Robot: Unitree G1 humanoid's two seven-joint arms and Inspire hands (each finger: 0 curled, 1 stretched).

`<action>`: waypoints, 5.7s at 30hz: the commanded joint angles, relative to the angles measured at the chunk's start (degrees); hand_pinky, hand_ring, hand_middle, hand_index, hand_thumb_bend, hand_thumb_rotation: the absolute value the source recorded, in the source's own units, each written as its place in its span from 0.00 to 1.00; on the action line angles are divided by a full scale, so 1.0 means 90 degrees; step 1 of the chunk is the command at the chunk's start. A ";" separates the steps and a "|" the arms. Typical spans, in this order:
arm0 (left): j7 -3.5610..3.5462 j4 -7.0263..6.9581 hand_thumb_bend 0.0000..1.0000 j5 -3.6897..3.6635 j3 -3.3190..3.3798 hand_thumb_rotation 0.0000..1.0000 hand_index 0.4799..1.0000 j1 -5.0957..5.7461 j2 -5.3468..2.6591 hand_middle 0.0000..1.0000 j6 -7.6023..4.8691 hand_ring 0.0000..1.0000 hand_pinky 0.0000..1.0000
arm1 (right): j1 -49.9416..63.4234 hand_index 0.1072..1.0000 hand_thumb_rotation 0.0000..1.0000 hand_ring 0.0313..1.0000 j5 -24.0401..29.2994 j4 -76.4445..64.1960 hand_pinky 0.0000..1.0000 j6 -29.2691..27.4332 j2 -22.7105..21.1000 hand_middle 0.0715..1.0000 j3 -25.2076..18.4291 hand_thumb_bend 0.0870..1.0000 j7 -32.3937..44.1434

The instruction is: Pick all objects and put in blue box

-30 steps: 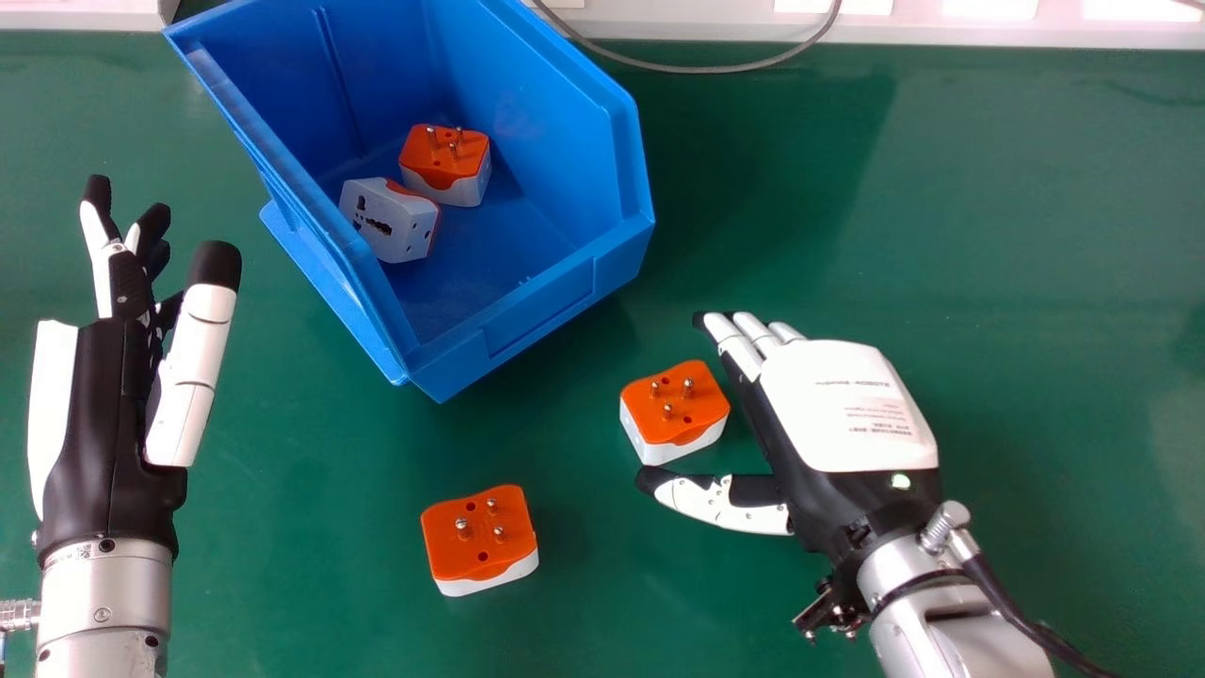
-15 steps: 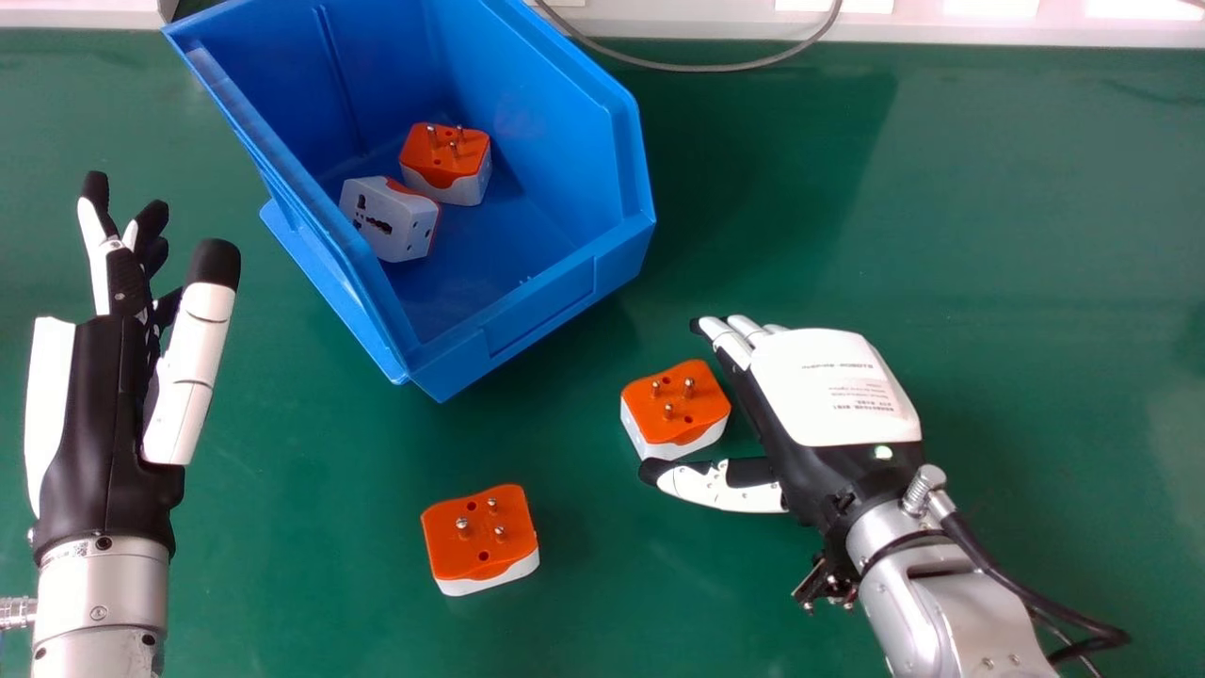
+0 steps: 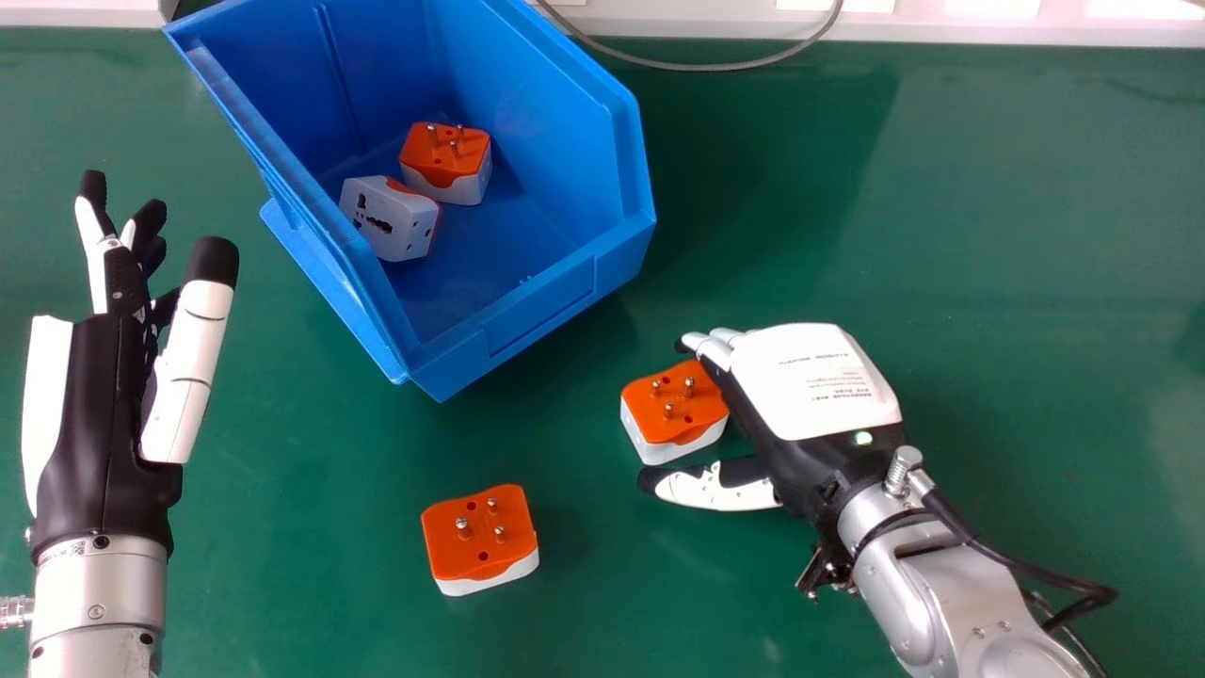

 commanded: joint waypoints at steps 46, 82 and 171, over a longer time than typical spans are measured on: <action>0.0016 -0.0787 0.75 0.0103 0.0103 1.00 0.90 0.0296 0.0072 0.95 0.0316 0.94 0.84 | -0.2108 0.76 0.53 0.79 -0.0960 0.1891 0.67 -0.1576 -0.0742 0.79 0.1263 0.37 -0.0178; -0.0011 -0.0642 0.75 0.0184 0.0095 1.00 0.90 0.0118 0.0099 0.95 0.0339 0.93 0.83 | -0.2370 0.42 0.00 0.14 0.0521 0.2638 0.13 -0.1488 -0.0198 0.39 0.0805 0.48 -0.0288; 0.0088 -0.0660 0.77 0.0325 -0.0145 1.00 0.90 0.0203 -0.0139 0.95 0.0209 0.95 0.87 | -0.7036 0.94 0.77 0.93 0.1812 0.6294 0.78 -0.1758 0.2503 0.94 -0.0197 0.37 -0.2388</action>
